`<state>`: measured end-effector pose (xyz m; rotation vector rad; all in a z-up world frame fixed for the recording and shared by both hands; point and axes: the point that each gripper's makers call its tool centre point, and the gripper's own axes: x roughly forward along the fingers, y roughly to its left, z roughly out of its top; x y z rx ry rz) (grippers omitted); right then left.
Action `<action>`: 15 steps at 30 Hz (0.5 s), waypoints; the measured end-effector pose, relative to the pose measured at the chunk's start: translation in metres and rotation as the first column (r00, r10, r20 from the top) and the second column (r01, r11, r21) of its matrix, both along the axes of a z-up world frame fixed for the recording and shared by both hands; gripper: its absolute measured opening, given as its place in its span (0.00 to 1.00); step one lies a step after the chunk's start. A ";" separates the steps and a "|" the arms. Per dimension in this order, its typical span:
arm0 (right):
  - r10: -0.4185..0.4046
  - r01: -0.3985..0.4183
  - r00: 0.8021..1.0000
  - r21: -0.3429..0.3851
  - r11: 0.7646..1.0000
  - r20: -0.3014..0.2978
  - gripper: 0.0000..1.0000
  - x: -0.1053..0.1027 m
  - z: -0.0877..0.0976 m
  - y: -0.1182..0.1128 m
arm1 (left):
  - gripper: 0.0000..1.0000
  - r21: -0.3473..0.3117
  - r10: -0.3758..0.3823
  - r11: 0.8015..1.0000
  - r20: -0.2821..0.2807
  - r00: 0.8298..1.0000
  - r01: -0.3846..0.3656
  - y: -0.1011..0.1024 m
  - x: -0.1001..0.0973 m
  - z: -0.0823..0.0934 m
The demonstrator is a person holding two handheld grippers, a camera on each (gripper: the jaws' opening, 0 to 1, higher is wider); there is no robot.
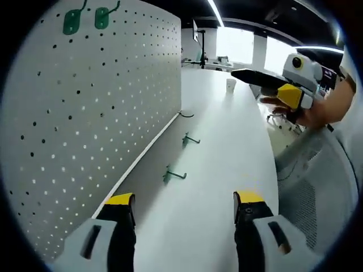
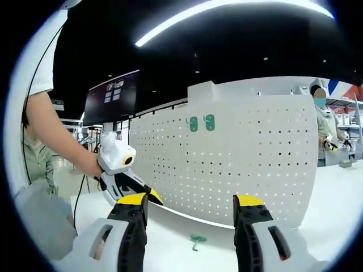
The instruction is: Insert the hook assembly into the mounting plate slot until the hook locks in place.
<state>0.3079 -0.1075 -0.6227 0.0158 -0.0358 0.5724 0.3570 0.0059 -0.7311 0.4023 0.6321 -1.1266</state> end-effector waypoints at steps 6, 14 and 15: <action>0.003 -0.003 1.000 -0.002 1.000 0.000 0.58 0.000 0.000 0.001 | 0.71 0.048 -0.054 0.997 0.000 0.999 0.054 -0.003 0.002 -0.008; 0.004 -0.004 1.000 0.005 1.000 -0.009 0.57 0.000 -0.002 0.001 | 0.71 0.100 -0.112 0.989 -0.018 0.994 0.113 -0.012 0.009 -0.022; 0.005 -0.005 1.000 0.005 1.000 -0.010 0.57 0.000 -0.002 0.001 | 0.71 0.106 -0.120 0.987 -0.019 0.993 0.121 -0.013 0.009 -0.023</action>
